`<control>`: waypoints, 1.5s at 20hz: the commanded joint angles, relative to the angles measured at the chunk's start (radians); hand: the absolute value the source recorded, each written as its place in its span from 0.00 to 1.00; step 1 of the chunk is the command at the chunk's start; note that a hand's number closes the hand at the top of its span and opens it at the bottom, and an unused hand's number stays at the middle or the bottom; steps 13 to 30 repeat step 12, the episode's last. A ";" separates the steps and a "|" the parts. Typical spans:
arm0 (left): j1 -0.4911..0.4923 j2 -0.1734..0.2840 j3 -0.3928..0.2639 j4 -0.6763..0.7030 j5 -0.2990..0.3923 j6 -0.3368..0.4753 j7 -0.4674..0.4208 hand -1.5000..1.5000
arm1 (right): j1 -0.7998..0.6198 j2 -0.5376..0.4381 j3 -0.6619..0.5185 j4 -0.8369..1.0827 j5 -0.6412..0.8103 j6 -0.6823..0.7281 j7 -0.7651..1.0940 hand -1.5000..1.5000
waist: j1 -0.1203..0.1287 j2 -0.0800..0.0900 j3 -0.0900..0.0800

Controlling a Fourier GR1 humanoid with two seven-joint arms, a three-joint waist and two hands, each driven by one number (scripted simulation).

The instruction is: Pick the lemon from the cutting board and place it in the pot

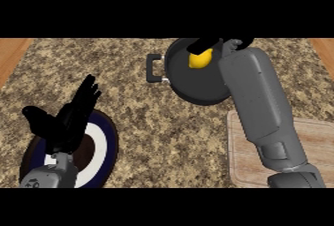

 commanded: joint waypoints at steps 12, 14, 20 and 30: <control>-0.017 -0.018 -0.005 0.003 -0.020 0.022 0.023 0.50 | 0.011 -0.063 -0.178 -0.014 -0.147 -0.430 -0.243 0.00 | -0.019 -0.006 0.000; -0.017 -0.018 -0.005 0.003 -0.020 0.022 0.023 0.50 | 0.011 -0.063 -0.178 -0.014 -0.147 -0.430 -0.243 0.00 | -0.019 -0.006 0.000; -0.017 -0.018 -0.005 0.003 -0.020 0.022 0.023 0.50 | 0.011 -0.063 -0.178 -0.014 -0.147 -0.430 -0.243 0.00 | -0.019 -0.006 0.000; -0.017 -0.018 -0.005 0.003 -0.020 0.022 0.023 0.50 | 0.011 -0.063 -0.178 -0.014 -0.147 -0.430 -0.243 0.00 | -0.019 -0.006 0.000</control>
